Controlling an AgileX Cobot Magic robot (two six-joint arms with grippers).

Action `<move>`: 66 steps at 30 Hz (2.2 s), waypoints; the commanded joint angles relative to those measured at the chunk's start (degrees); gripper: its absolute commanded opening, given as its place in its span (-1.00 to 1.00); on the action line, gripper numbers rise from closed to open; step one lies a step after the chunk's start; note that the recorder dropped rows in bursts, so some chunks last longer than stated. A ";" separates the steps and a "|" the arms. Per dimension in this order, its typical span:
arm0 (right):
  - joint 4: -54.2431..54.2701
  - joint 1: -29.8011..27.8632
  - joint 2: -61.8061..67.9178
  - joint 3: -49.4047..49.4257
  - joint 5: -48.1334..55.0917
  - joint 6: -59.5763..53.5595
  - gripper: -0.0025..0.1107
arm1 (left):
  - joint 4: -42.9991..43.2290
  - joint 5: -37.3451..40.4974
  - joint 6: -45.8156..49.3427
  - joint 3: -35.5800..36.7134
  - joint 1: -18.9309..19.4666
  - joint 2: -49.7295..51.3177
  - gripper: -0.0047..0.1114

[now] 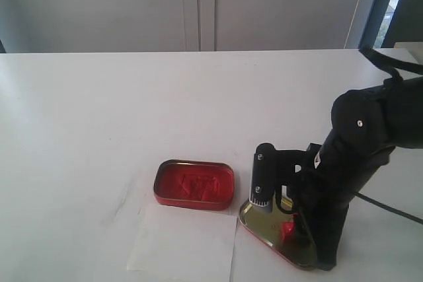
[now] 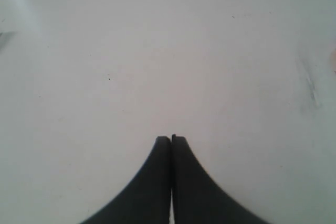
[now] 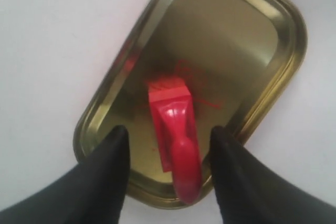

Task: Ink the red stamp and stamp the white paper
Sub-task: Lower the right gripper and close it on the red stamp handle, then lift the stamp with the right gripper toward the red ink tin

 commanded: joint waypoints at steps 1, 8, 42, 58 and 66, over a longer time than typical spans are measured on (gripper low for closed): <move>0.16 0.00 0.23 0.27 -0.71 0.60 -0.28 | -0.20 -0.26 -0.09 0.30 0.14 -0.28 -0.92; 0.29 0.00 1.43 0.27 -0.89 0.70 -0.36 | -0.20 -0.26 -0.09 0.30 0.14 -0.28 -0.92; 0.00 0.00 -7.14 -2.06 -0.19 8.44 -0.96 | -0.20 -0.26 -0.09 0.30 0.14 -0.28 -0.92; 0.34 0.00 -9.14 -6.52 -5.12 19.00 -0.96 | -0.20 -0.26 -0.09 0.30 0.14 -0.28 -0.92; 0.34 0.00 -4.00 -16.48 3.33 24.63 -0.96 | -0.20 -0.26 -0.09 0.30 0.14 -0.28 -0.92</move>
